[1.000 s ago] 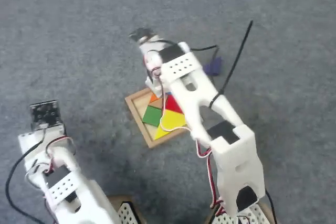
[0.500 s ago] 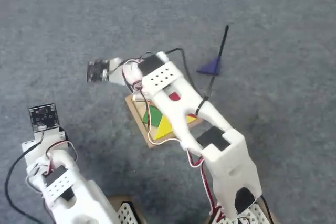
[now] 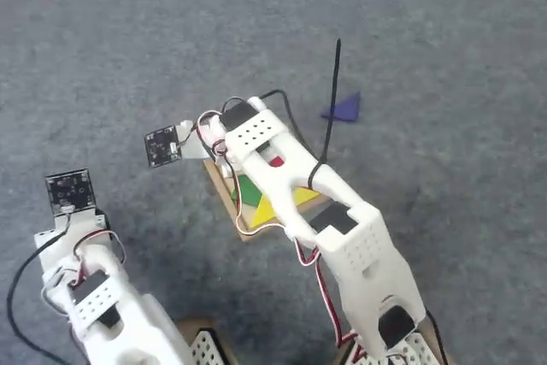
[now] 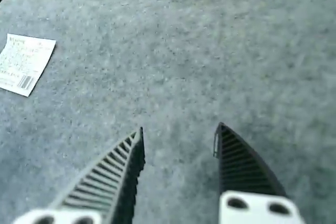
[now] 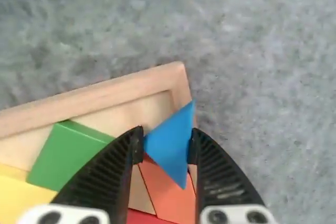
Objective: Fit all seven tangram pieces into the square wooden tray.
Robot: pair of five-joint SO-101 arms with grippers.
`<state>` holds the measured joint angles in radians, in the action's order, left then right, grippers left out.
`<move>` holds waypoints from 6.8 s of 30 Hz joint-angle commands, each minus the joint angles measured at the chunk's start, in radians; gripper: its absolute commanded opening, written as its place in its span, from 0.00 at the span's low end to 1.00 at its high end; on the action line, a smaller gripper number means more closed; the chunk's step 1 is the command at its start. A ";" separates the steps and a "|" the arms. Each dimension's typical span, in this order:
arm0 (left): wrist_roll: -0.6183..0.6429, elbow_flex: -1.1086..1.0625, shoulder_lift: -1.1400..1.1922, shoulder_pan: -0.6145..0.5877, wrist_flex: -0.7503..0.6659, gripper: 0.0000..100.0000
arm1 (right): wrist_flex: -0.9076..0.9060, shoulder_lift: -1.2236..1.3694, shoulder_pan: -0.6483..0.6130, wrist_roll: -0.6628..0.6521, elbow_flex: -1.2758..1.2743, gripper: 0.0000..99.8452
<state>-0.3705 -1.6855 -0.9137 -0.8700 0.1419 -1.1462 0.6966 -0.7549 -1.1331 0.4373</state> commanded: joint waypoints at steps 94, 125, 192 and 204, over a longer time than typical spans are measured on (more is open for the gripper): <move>-0.014 0.013 0.003 0.000 0.012 0.20 | -0.262 -0.160 -0.111 -1.074 -0.121 0.14; -0.081 0.016 0.003 0.018 0.032 0.20 | -0.653 -0.163 0.076 -0.267 0.687 0.21; -0.083 0.016 0.008 0.017 0.032 0.20 | 0.251 -0.536 -0.225 1.412 -0.706 0.10; -0.083 0.016 0.008 0.017 0.032 0.20 | 0.248 -0.545 -0.272 1.369 -0.760 0.10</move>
<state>-0.4381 -1.6855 -0.9137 -0.8577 0.1665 -0.8853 0.1688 -1.0142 0.2693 -0.3284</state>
